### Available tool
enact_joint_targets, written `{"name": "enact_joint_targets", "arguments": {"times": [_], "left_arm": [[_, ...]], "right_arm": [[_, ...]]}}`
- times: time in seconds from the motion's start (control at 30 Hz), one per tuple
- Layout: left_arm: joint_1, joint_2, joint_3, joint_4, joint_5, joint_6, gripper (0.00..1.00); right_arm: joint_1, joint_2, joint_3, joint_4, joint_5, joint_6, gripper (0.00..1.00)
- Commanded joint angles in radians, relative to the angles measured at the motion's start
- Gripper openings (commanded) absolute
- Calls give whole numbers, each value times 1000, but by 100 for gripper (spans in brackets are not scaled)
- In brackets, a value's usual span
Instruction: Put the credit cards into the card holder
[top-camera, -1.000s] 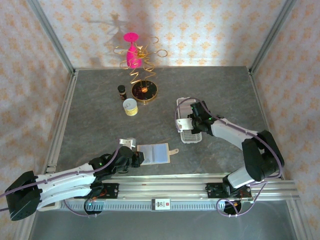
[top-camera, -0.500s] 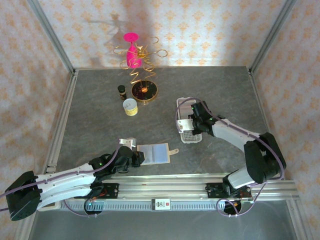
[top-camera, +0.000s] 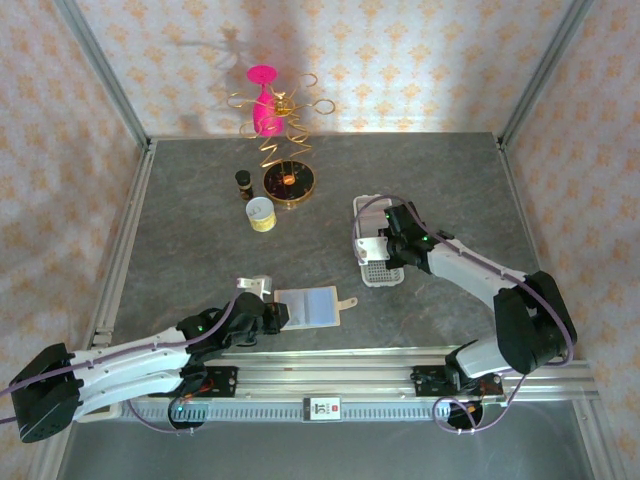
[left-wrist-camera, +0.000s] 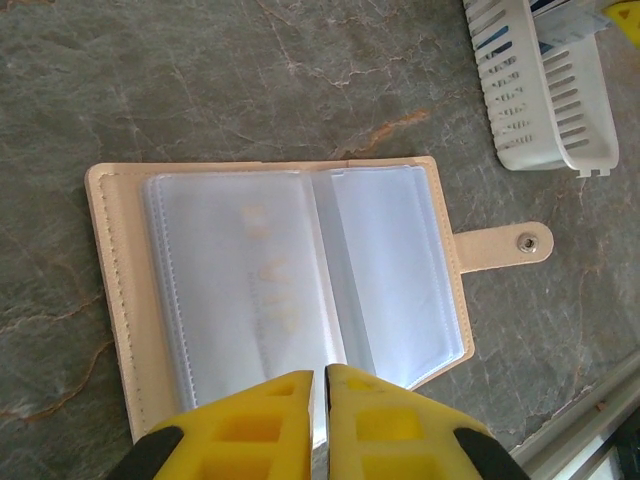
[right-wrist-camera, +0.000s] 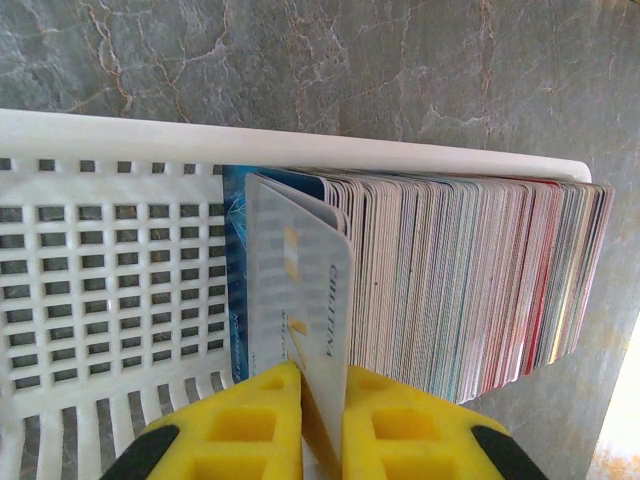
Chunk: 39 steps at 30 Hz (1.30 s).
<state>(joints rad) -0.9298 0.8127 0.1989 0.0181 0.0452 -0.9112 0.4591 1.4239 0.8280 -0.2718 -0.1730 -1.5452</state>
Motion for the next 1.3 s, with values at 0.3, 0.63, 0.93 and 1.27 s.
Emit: {"name": "enact_joint_targets", "arguments": {"times": [0.3,0.63,0.93,1.27], "left_arm": [[-7,-6,-18,22,-6,-3,13],[-6,-6,-26,23,-6,-8,12],[-7,-7,-24,19,1,-11,11],[-6,-3,-24,22,-2,-9,11]], "right_arm": [[-2,38,27,19,36,20,16],[-1,51,34,25,56,28,18],[-1,69,35,46,60,42,19],[-2,72,48,52,80,41,19]]}}
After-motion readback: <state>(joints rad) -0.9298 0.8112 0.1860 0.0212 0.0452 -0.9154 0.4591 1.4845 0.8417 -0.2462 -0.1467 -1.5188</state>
